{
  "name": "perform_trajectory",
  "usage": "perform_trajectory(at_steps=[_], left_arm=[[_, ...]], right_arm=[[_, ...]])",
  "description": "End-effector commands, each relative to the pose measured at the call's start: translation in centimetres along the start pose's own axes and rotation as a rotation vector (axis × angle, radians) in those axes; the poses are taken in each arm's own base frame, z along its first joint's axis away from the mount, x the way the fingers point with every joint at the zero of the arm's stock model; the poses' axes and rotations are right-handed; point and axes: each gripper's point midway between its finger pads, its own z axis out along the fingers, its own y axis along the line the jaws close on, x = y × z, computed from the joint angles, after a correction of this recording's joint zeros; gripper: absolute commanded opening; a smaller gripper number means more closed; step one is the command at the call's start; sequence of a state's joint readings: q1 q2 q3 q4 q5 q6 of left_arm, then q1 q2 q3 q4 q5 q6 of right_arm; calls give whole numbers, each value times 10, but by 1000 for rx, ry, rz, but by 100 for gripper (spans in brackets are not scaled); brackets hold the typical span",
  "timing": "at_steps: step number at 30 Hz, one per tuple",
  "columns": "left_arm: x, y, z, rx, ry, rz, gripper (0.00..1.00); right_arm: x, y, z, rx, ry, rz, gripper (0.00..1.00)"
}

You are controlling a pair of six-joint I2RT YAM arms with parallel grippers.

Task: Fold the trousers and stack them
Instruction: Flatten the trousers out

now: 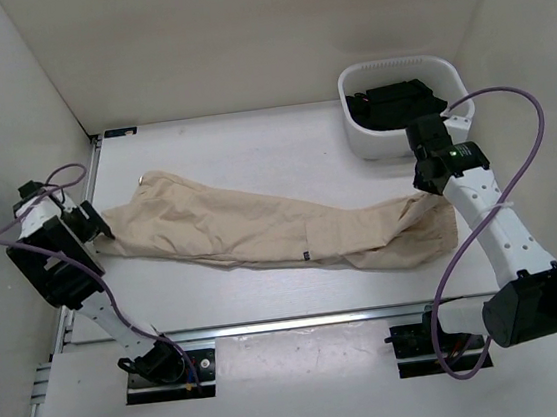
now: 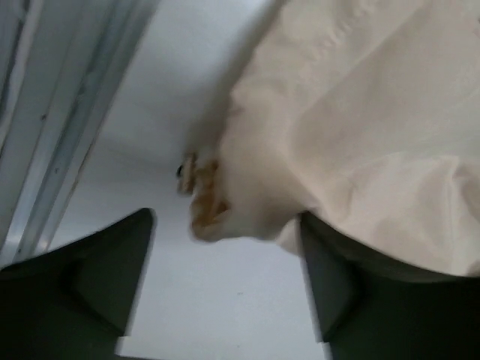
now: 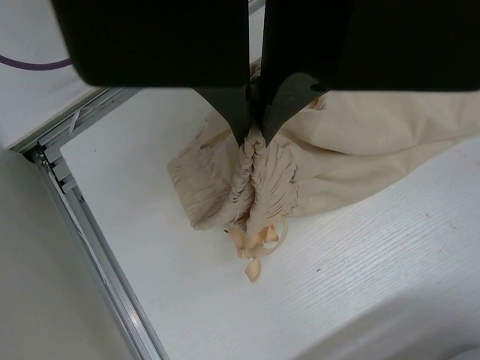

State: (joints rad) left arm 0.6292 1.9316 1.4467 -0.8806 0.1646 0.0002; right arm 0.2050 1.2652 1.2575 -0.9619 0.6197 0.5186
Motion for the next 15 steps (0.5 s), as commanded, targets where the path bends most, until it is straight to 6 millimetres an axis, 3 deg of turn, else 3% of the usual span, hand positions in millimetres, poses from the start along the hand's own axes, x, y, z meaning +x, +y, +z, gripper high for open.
perform_trajectory(at_steps=[1,4,5,6,8,9,10,11,13,14,15], left_arm=[[-4,-12,19,15,13,31,80],[9,-26,30,64,66,44,41],[9,-28,30,75,66,43,14],[10,-32,31,77,68,54,14],[-5,-41,21,92,36,72,14],[-14,-43,14,93,17,76,14],[-41,-45,-3,80,-52,88,14],[-49,-45,-14,72,-66,90,14],[-74,-49,-47,60,-157,105,14],[-93,-45,-71,42,-226,101,14],[-94,-45,-86,33,-241,102,14]], right_arm=[[-5,5,2,-24,-30,7,0],[-19,21,7,-79,-47,2,0],[-26,27,9,-100,-51,6,0],[-29,40,19,-134,-21,-17,0],[-76,65,6,-214,-87,9,0],[-86,80,17,-217,-64,-17,0],[-106,89,10,-240,-85,-5,0],[-154,94,-27,-305,-175,44,0],[-186,99,-44,-329,-230,63,0],[-196,89,-56,-328,-251,81,0],[-206,77,-79,-341,-302,123,0]])
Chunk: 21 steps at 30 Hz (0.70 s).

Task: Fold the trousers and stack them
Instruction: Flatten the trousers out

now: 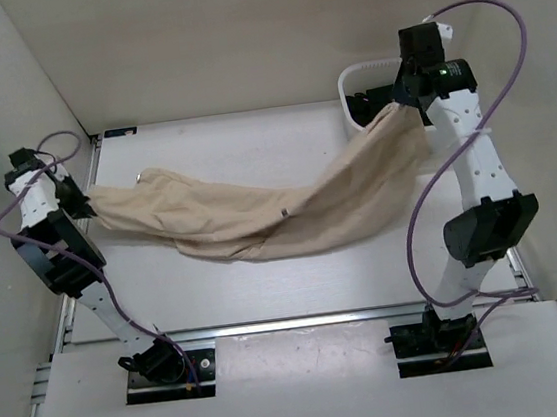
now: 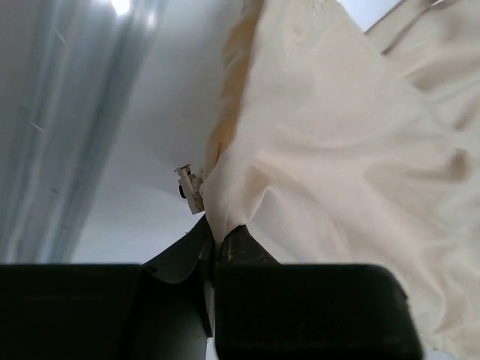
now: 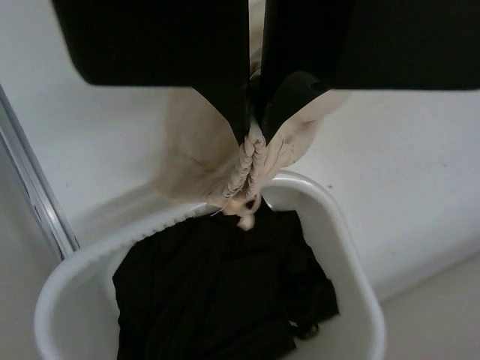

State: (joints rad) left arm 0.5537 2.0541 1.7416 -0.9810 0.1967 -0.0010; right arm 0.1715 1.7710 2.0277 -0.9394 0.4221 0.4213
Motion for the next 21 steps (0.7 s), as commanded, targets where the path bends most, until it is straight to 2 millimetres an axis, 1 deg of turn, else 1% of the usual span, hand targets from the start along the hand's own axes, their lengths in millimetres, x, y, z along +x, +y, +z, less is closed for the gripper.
perform_trajectory(at_steps=[1,2,3,4,5,6,7,8,9,10,11,12,13,14,15,17,18,19,20,21], left_arm=[[-47,3,-96,-40,-233,8,14],[-46,8,-109,-57,-252,-3,14],[-42,12,-120,-63,-265,-13,14],[-36,16,-130,-70,-270,-26,14],[-22,29,-144,-105,-283,-54,14],[-13,35,-149,-126,-283,-69,14],[-1,38,-164,-150,-301,-79,14],[24,55,-153,-194,-243,-122,14],[38,63,-152,-221,-222,-142,14],[53,72,-149,-251,-197,-166,14],[69,91,-155,-312,-194,-209,14],[98,99,-137,-327,-119,-240,14],[117,106,-131,-344,-79,-267,14],[133,118,-128,-378,-61,-305,14],[161,123,-108,-388,1,-327,14],[187,127,-91,-399,55,-351,14],[211,124,-78,-397,117,-357,14],[212,127,-70,-400,101,-356,14],[216,127,-63,-400,101,-356,14],[226,129,-56,-411,114,-356,14]], right_arm=[[-58,-20,-84,-60,-181,84,0],[-53,-35,-89,-34,-182,104,0],[-52,-46,-121,-59,-236,139,0],[-17,-62,-103,1,-158,149,0],[-1,-78,-105,30,-139,175,0],[13,-98,-128,50,-168,217,0],[53,-119,-113,128,-87,252,0],[69,-136,-130,149,-109,291,0],[94,-150,-131,198,-73,305,0],[113,-164,-131,254,-60,347,0],[148,-176,-128,296,-19,355,0],[171,-185,-129,337,25,359,0],[189,-189,-127,358,56,369,0],[204,-195,-128,385,60,404,0],[235,-205,-118,448,125,383,0],[265,-213,-110,497,172,387,0],[277,-215,-105,515,193,390,0],[289,-219,-98,537,206,388,0],[291,-218,-97,543,219,403,0],[287,-220,-99,560,214,410,0]])
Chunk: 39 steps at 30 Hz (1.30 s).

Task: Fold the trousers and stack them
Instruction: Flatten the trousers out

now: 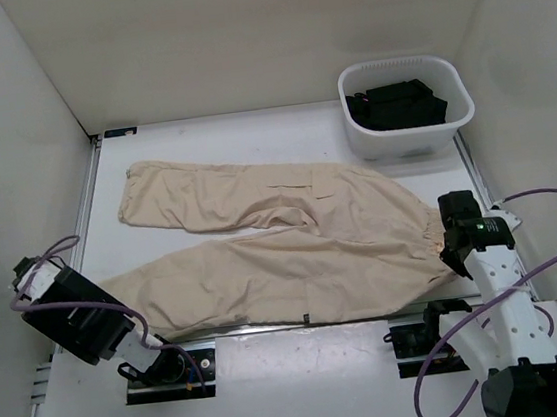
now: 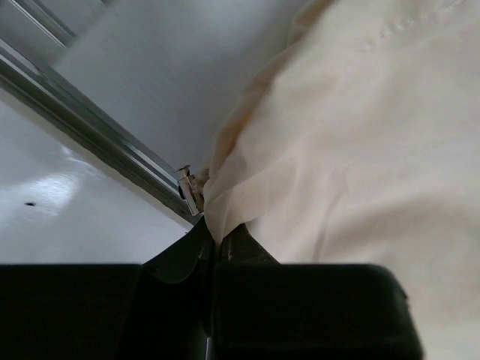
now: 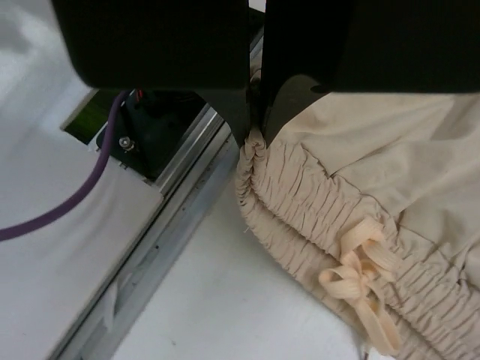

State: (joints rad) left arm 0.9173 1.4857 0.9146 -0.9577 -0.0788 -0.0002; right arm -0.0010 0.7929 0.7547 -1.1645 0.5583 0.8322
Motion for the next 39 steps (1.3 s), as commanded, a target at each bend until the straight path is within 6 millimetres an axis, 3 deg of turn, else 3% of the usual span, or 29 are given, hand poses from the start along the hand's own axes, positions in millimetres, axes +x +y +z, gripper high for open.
perform_trajectory(at_steps=[1,3,10,11,12,13,14,15,16,18,20,21,22,23,24,25,26,27,28,30,31,32,33,34,36,37,38,39], left_arm=[[-18,9,9,-56,-124,-12,14],[-26,13,16,-59,-145,-35,14],[-65,30,1,-63,-240,-100,14],[-68,30,0,-63,-243,-100,14],[-68,30,0,-63,-243,-100,21],[-59,29,1,-62,-206,-97,41],[-46,25,1,-38,-153,-90,65],[-34,22,1,-24,-106,-85,100],[-26,17,-3,-1,-67,-81,100],[-29,12,-23,35,-114,-82,100],[-49,-6,-57,137,-214,-58,100],[-42,-18,-77,182,-224,-34,100],[-40,-48,-96,294,-236,35,100],[-43,-65,-121,355,-276,85,100],[-38,-83,-134,413,-281,137,100],[-34,-118,-151,494,-314,257,100],[-36,-135,-155,521,-344,318,100],[-42,-150,-155,529,-375,371,100],[-60,-178,-148,503,-429,458,100],[-83,-207,-144,466,-461,518,100],[-86,-230,-117,440,-378,563,100],[-106,-245,-127,434,-421,577,100],[-116,-259,-122,428,-424,592,100],[-121,-272,-96,403,-369,608,100],[-141,-301,-95,373,-439,640,100],[-145,-309,-85,343,-450,650,100],[-142,-319,-62,294,-433,674,100],[-154,-314,-50,198,-464,660,100]], right_arm=[[-18,-5,-3,49,-73,122,0],[-25,-12,-5,94,-108,155,0],[-26,-58,-21,200,-228,383,0],[-30,-63,-25,213,-249,416,4],[-34,-68,-27,223,-283,455,17],[-36,-69,-29,225,-293,469,39],[-36,-69,-29,225,-293,469,64],[-41,-69,-31,241,-299,443,89],[-50,-69,-37,244,-320,433,94],[-64,-63,-43,253,-324,332,99],[-88,-45,-50,222,-345,278,99],[-105,-35,-63,175,-355,242,99],[-113,-23,-66,141,-352,218,99],[-125,-1,-62,96,-347,203,98],[-129,13,-61,57,-329,184,98],[-123,38,-50,11,-248,122,98],[-128,56,-46,-35,-238,133,98],[-126,69,-39,-52,-206,123,98],[-121,84,-25,-49,-158,114,98],[-118,107,-8,-93,-113,147,98],[-108,121,3,-112,-56,163,98],[-104,129,12,-122,-46,182,98],[-102,131,21,-114,-32,198,97],[-96,135,31,-104,-10,208,97],[-90,140,50,-116,32,235,95],[-84,143,60,-107,64,233,94],[-80,143,67,-103,83,246,92],[-83,144,72,-105,91,263,92]])
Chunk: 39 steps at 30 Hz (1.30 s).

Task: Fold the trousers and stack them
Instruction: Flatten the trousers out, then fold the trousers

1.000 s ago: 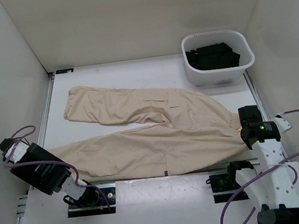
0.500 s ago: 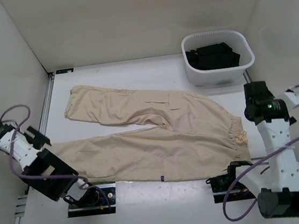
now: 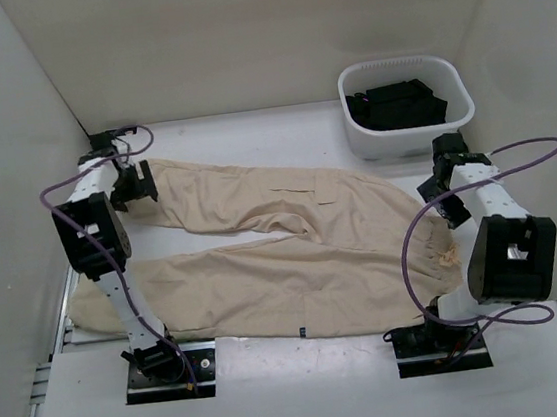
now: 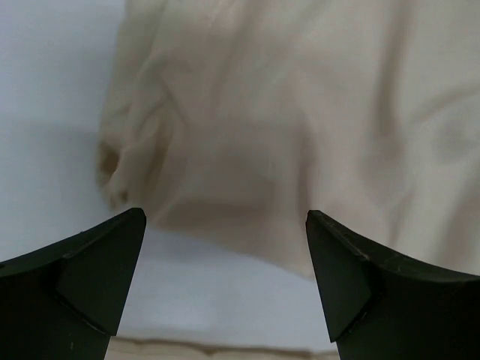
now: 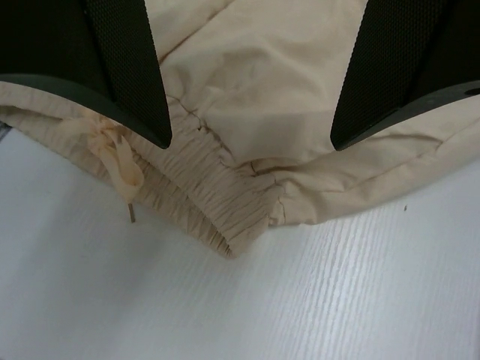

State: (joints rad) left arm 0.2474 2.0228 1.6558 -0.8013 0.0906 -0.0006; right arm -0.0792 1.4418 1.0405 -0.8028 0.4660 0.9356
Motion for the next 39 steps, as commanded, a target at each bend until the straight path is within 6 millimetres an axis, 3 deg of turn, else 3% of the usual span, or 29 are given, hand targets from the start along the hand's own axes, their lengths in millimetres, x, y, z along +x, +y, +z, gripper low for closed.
perform_trajectory(at_steps=[1,3,6,7,9,10,12,13,14,15,19,20,21,22,23,24,25,26,28,29,30,31,32,34,37,39], left_arm=[[-20,15,16,-204,-62,49,100],[2,33,41,-292,12,52,100],[23,62,48,-367,41,19,100],[50,68,52,-372,93,14,97],[63,83,39,-395,80,-19,94],[92,86,39,-398,134,-23,93],[105,82,24,-389,126,-24,92],[122,78,22,-365,151,-24,92],[122,75,16,-355,139,-25,94],[116,75,9,-355,111,-27,100],[55,62,-30,-297,-36,-37,100],[14,52,-46,-240,-124,-36,100],[1,46,-54,-211,-136,-35,100],[-11,42,-49,-185,-138,-33,100],[-47,34,-64,-142,-216,-27,100],[-58,31,-62,-122,-225,-24,100],[-55,32,-38,-109,-169,-26,100],[-78,30,-41,-100,-205,-23,100],[-84,27,-20,-94,-163,-16,100],[-83,26,4,-98,-108,-10,100],[-83,28,16,-107,-89,-12,100],[-81,30,28,-107,-69,-13,100],[-69,32,52,-106,-16,-15,100],[-62,28,66,-102,11,-8,100],[-33,22,88,-59,96,-14,100],[-22,14,93,-11,125,-18,100]], right_arm=[[1,22,21,-70,49,89,90],[5,19,33,-44,63,92,89],[11,7,45,-5,84,88,89],[13,6,47,-3,85,88,89],[24,-3,55,9,121,110,89],[26,-2,58,-2,124,113,89],[28,-3,59,-2,124,122,89],[28,-3,59,-2,124,122,89],[29,-4,61,5,129,110,89],[26,-1,60,-4,123,104,89],[9,8,49,-11,105,88,89],[3,4,46,14,88,71,89],[-11,9,39,11,56,79,89],[-16,10,35,18,38,71,89],[-21,10,30,18,20,76,89],[-26,12,29,15,5,80,89],[-33,17,25,-2,-8,78,89],[-36,20,25,-4,-10,79,90],[-36,24,27,-3,4,66,90],[-35,31,31,-7,25,62,91],[-32,30,35,4,34,56,91],[-30,33,38,4,48,53,91],[-24,32,48,29,69,53,92],[-15,33,55,38,107,52,92],[-4,41,66,22,159,49,92],[5,36,74,49,181,37,85]])
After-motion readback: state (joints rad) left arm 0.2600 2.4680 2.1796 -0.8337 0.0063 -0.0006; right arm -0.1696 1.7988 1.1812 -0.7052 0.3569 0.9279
